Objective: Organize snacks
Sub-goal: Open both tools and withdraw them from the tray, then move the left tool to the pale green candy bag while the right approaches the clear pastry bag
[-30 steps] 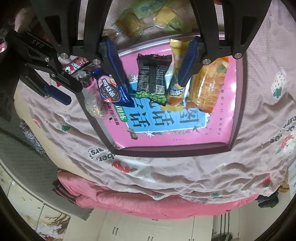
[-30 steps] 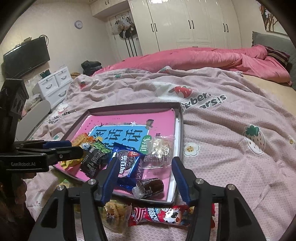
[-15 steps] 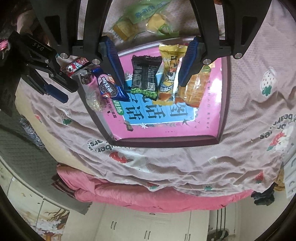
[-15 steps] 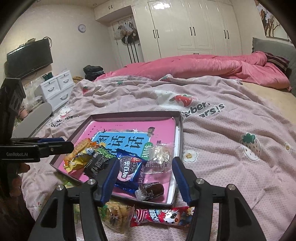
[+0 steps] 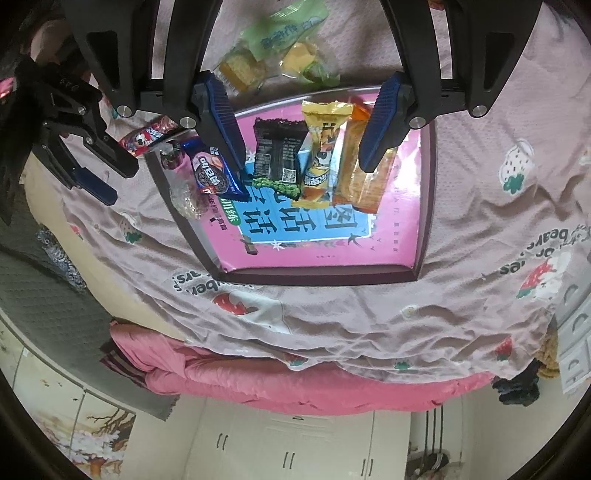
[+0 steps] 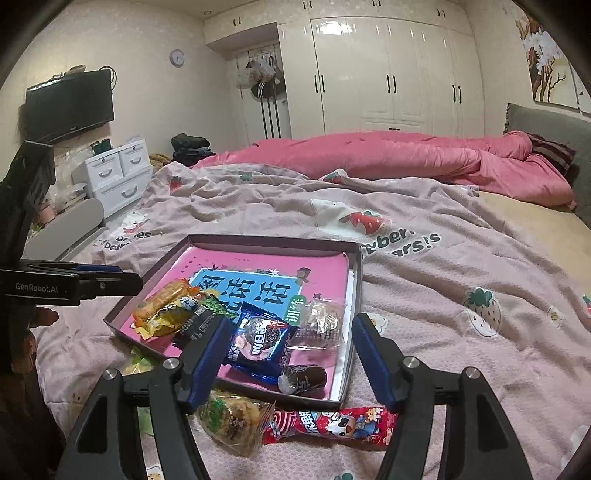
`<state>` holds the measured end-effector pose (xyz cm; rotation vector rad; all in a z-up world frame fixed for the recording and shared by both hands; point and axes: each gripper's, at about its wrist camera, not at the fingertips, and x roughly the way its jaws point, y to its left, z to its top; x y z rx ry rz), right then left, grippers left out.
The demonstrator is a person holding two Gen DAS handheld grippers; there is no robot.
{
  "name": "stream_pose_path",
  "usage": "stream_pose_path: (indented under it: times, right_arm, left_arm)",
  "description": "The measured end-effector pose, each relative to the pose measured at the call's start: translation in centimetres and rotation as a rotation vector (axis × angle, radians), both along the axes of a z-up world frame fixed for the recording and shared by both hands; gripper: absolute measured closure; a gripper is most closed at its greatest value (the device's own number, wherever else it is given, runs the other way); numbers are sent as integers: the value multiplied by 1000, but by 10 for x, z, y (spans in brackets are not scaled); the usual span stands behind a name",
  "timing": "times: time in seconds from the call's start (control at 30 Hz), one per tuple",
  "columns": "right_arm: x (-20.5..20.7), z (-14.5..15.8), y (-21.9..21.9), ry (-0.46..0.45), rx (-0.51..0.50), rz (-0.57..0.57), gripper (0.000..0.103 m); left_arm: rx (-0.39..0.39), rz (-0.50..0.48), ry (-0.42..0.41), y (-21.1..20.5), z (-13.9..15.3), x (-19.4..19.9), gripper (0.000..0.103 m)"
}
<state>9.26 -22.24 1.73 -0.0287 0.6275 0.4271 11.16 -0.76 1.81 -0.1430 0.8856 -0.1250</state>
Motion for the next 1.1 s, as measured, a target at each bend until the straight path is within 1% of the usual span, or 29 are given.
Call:
stream_pose_path:
  times: [0.47, 0.8, 0.93, 1.1]
  right_arm:
    - [-18, 11, 0, -16, 11, 2, 35]
    - [-30, 12, 8, -19, -17, 11, 35]
    - [-34, 13, 11, -17, -32, 15, 35]
    - [-40, 11, 16, -17, -59, 24, 35]
  left_arm:
    - [18, -6, -1, 6, 5, -15, 37]
    - [42, -31, 0, 1, 5, -26, 37]
    - [42, -42, 1, 0, 6, -30, 37]
    - [22, -58, 14, 0, 5, -35, 37]
